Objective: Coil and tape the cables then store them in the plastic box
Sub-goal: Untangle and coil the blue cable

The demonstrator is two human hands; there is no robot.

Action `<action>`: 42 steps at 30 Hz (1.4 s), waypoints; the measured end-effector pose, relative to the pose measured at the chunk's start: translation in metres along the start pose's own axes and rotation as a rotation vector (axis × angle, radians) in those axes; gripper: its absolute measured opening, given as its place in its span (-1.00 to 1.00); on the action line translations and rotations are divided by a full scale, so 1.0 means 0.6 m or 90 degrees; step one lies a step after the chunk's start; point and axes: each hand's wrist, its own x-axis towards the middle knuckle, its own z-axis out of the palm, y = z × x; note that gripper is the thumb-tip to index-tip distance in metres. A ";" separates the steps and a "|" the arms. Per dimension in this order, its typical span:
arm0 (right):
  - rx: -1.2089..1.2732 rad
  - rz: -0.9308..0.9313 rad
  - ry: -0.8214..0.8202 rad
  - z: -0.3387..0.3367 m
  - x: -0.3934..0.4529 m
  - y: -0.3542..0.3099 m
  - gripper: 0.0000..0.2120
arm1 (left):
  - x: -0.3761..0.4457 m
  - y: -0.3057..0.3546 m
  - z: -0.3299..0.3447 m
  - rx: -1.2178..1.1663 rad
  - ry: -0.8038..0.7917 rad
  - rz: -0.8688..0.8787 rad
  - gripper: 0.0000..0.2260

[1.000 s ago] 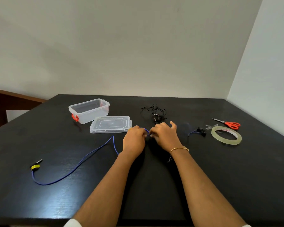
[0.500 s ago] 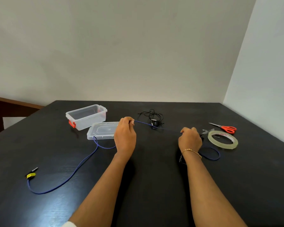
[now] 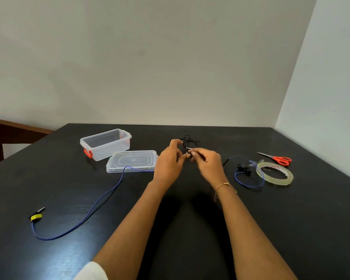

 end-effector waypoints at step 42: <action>-0.592 -0.160 0.135 0.026 -0.010 0.012 -0.39 | 0.013 -0.025 0.003 0.150 -0.072 0.025 -0.60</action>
